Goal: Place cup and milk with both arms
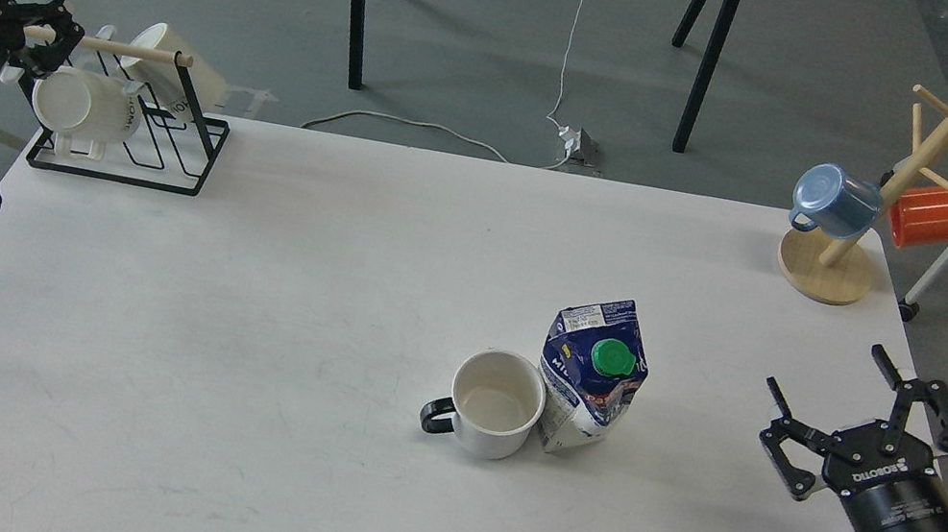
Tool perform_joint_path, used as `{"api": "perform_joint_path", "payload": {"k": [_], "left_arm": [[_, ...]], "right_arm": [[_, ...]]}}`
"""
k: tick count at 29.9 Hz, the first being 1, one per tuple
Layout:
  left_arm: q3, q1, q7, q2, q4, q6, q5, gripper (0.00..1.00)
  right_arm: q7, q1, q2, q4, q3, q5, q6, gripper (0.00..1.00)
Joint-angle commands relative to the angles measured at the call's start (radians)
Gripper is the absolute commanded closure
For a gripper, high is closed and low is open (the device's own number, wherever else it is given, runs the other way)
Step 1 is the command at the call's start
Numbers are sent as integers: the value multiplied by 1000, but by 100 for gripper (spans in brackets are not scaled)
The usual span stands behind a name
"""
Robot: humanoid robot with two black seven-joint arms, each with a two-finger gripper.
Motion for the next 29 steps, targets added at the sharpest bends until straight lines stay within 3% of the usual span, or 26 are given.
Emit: {"api": "perform_joint_path", "payload": {"k": [1,11,19,22,29], "left_arm": [[-2,0,0,-3,1,0,0,0],[-12,-21,2,-72,1,5,-6,0],[-17,-58,0,-94,1,11,-9,0],[-15,-67,-1,-94,13,14,-9,0],[-15,-69,-1,-94,33,11,-9,0]], "right_arm": [[3,91,-8,-71,119,-7,0,1],[-11,544,-21,-491,118,-8,0,1],[-11,834,22,-778,-5,-8,0,1],[-9,859,77,-795,-11,-8,0,1],[-9,859,85,-786,-8,-7,0,1]]}}
